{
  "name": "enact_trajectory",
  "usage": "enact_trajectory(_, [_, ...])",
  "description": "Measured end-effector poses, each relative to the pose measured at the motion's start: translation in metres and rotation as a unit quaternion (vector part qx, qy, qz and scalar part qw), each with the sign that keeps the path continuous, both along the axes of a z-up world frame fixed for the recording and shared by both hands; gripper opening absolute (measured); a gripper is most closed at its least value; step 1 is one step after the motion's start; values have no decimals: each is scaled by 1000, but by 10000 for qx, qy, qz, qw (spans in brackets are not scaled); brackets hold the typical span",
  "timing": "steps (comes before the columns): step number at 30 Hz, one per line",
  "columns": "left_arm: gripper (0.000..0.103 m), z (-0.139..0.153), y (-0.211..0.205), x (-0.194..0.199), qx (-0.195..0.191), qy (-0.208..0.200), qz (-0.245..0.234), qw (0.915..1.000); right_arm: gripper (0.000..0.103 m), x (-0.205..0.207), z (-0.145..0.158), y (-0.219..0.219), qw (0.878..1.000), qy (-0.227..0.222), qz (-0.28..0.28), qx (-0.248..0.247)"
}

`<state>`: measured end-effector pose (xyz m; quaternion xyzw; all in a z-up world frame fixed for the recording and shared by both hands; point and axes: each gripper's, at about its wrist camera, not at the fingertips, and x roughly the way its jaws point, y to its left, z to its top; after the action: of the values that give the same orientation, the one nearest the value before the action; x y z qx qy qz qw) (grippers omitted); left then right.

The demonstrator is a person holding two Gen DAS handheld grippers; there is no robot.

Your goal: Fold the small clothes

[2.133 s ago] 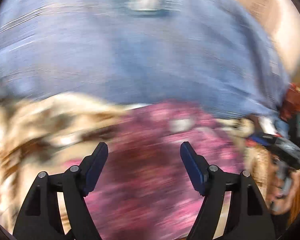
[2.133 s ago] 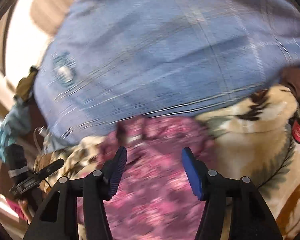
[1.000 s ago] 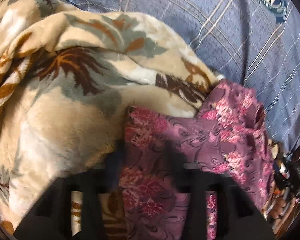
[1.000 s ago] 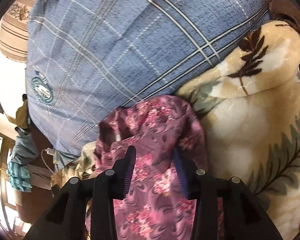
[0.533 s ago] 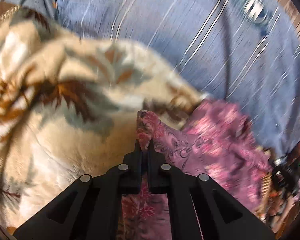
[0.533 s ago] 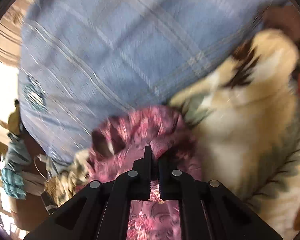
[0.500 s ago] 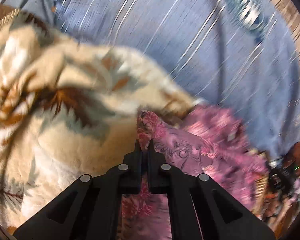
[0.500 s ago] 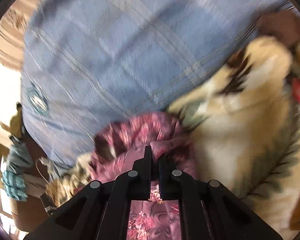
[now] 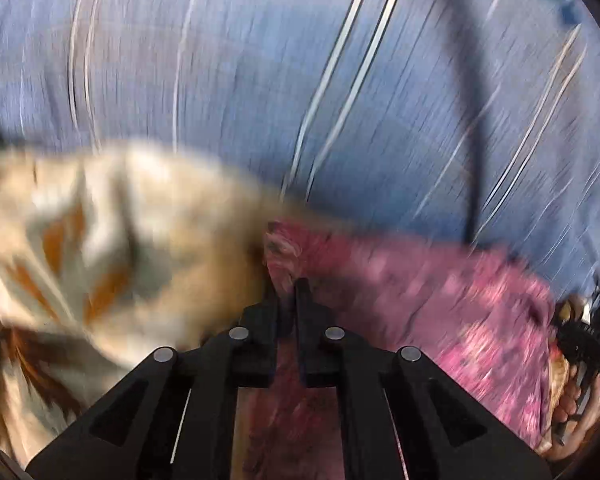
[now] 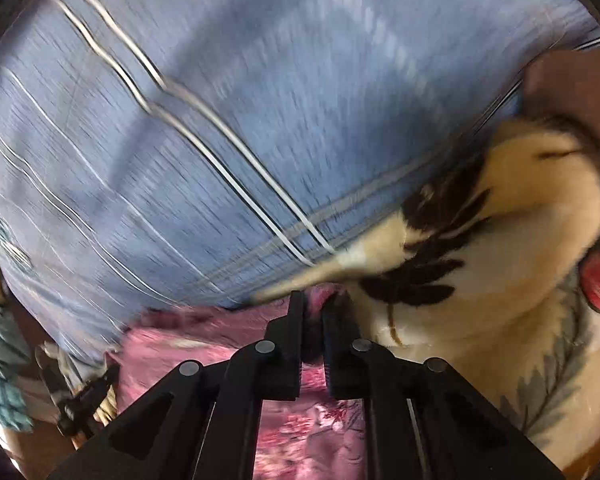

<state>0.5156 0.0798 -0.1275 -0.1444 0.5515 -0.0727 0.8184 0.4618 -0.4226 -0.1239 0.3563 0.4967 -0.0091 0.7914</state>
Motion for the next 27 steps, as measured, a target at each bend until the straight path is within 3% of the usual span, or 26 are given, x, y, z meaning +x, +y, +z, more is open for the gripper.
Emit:
enact_trajectory(2, [11, 16, 11, -19, -251, -305, -56, 9992, 22, -13, 15, 3, 9997, -193, 165, 53])
enact_trajectory(3, [32, 31, 20, -34, -275, -510, -32, 9983, 43, -26, 31, 5, 9987, -455, 235, -34])
enact_trajectory(4, [65, 44, 30, -49, -326, -682, 65, 9971, 68, -45, 50, 8, 9969, -710, 288, -168])
enact_trajectory(5, [74, 55, 40, -65, -379, -808, 229, 9957, 75, -63, 62, 11, 9952, -885, 318, -259])
enact_trajectory(6, [75, 67, 54, -90, -458, -909, 438, 9938, 78, -82, 73, 15, 9934, -1043, 366, -318])
enact_trajectory(9, [75, 68, 71, -137, -666, -591, 741, 9933, 78, -145, 81, 30, 9894, -1266, 695, -139])
enact_trajectory(12, [75, 40, 72, -179, -1201, -177, 1041, 9871, 75, -193, 62, 48, 9904, -1142, 759, -184])
enact_trajectory(15, [75, 15, 62, -194, -1604, -104, 1207, 9796, 69, -196, 37, 61, 9919, -896, 676, -586])
enact_trajectory(17, [75, 14, 56, -202, -1789, -116, 1019, 9785, 66, -190, 27, 65, 9911, -773, 705, -826])
enact_trajectory(18, [75, 13, 49, -200, -1752, -91, 867, 9807, 49, -187, 23, 70, 9901, -742, 820, -868])
enact_trajectory(19, [75, 14, 44, -197, -1650, -63, 768, 9833, 21, -184, 18, 72, 9899, -674, 929, -827])
enact_trajectory(22, [75, 17, 47, -199, -1779, -93, 861, 9802, 14, -197, 21, 55, 9926, -687, 812, -590])
enact_trajectory(25, [75, 15, 47, -203, -1827, -38, 780, 9801, 14, -200, 35, 49, 9921, -744, 751, -683])
enact_trajectory(27, [75, 11, 39, -207, -1739, 85, 702, 9822, 14, -193, 22, 50, 9929, -453, 796, -755])
